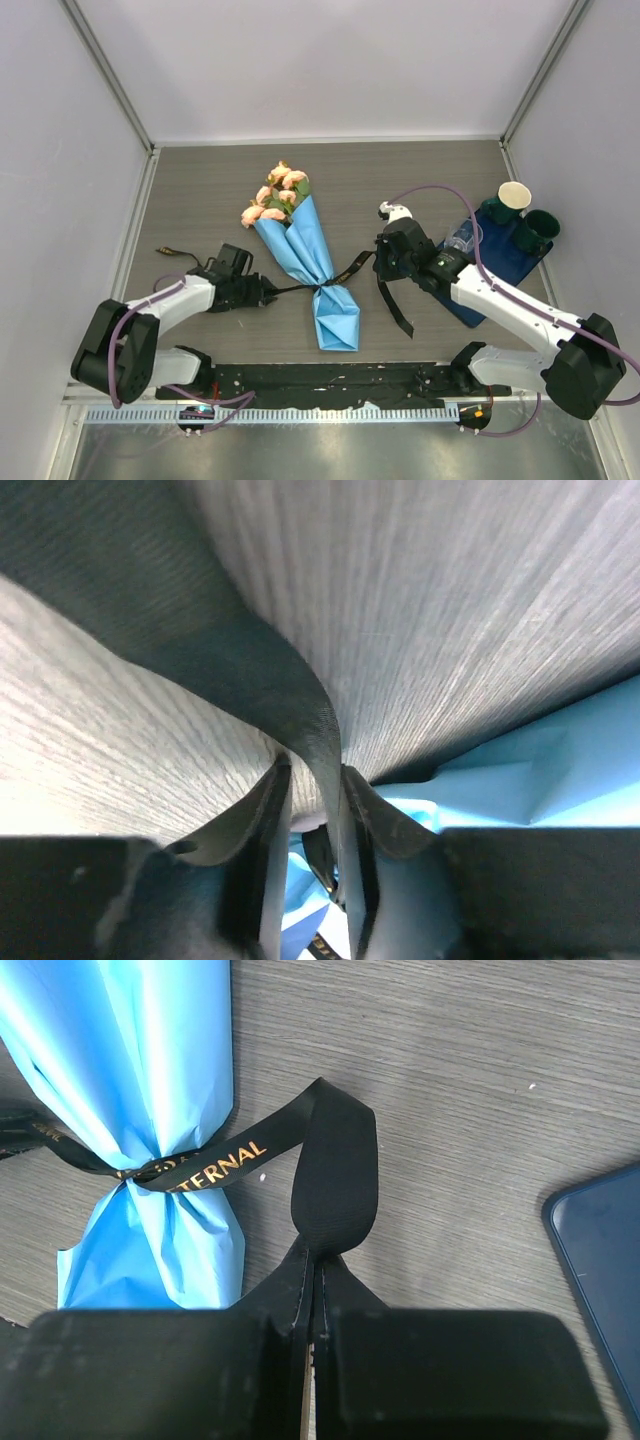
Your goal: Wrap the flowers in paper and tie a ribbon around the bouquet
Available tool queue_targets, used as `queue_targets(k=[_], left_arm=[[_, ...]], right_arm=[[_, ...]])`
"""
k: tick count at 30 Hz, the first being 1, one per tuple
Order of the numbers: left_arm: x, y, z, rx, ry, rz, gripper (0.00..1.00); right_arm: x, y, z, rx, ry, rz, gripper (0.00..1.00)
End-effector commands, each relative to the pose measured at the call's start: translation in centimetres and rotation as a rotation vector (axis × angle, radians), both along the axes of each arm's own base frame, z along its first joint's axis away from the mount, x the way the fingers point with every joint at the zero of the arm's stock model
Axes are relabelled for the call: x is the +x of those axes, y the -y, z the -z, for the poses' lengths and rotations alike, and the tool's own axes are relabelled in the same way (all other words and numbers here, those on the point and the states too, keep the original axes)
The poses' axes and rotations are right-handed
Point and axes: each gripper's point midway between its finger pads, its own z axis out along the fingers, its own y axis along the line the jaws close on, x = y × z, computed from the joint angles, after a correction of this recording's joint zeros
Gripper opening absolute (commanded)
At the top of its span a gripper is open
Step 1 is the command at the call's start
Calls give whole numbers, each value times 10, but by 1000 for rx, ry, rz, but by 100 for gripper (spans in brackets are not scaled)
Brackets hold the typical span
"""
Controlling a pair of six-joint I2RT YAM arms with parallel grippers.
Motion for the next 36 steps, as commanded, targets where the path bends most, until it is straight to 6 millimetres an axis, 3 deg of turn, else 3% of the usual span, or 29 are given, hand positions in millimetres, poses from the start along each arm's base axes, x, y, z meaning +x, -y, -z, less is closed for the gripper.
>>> queue_targets(k=[1, 2, 4, 5, 6, 7, 9, 12, 15, 19, 22, 26, 30, 36], left_arm=[[-15, -31, 31, 135, -65, -71, 19], [-14, -31, 31, 138, -61, -62, 11], [-14, -41, 28, 187, -50, -18, 7], [0, -47, 10, 228, 21, -7, 0], [8, -64, 1, 355, 85, 50, 0], [4, -76, -9, 429, 93, 89, 0], [28, -85, -56, 530, 268, 155, 0], [52, -72, -109, 586, 536, 349, 0], [53, -45, -139, 530, 681, 542, 0], [44, -11, -157, 406, 814, 735, 0], [45, 6, -171, 357, 918, 817, 0], [36, 29, -186, 236, 1046, 886, 0], [30, 37, -198, 195, 1126, 917, 0], [11, 48, -188, 107, 1141, 989, 0]], right_arm=[[8, -7, -19, 53, 62, 8, 0], [8, -7, -20, 55, 61, 9, 0], [8, -4, -20, 48, 63, 19, 0], [9, -2, -20, 39, 67, 26, 0], [9, 2, -21, 21, 76, 34, 0], [11, 11, -22, -18, 82, 55, 0], [12, 20, -25, -74, 100, 50, 0], [11, 13, -37, -83, 118, -29, 0], [0, -20, -51, -16, 122, -191, 0], [-16, -63, -70, 107, 132, -349, 0], [-23, -83, -82, 199, 108, -405, 0], [-21, -95, -81, 247, 77, -395, 0], [-12, -99, -78, 240, 63, -358, 0], [7, -109, -87, 223, 70, -327, 0]])
